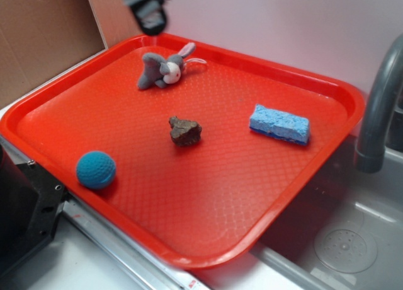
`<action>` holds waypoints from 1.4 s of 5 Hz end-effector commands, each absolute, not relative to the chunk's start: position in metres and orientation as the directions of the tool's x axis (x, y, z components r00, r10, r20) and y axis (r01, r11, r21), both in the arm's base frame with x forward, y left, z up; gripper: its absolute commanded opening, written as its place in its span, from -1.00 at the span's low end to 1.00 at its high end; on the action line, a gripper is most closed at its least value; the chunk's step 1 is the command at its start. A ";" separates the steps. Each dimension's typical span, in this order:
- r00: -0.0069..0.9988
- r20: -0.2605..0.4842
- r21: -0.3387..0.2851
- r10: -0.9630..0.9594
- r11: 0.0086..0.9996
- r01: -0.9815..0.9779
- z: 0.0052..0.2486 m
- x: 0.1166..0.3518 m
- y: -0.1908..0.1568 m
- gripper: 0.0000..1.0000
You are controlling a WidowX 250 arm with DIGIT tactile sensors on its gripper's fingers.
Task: Grab the blue sponge.
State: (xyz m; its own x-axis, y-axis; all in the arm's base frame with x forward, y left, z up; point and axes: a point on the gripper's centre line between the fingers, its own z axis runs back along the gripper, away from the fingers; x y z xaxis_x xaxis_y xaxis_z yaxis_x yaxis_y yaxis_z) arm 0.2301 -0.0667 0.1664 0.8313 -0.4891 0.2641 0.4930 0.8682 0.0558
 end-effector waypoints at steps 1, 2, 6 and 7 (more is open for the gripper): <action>0.595 0.343 0.063 -0.727 0.649 0.758 0.130 0.270 -0.124 1.00; 0.496 0.345 0.065 -0.797 0.547 0.835 0.109 0.280 -0.136 1.00; 0.386 0.264 0.047 -0.884 0.412 0.910 0.044 0.291 -0.160 1.00; 0.396 0.265 0.044 -0.879 0.422 0.906 0.041 0.291 -0.158 -1.00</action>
State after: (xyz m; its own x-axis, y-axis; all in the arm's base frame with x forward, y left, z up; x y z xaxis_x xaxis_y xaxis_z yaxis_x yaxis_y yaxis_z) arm 0.2901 -0.1485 0.0238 0.4161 -0.8816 0.2229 0.9044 0.4267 -0.0008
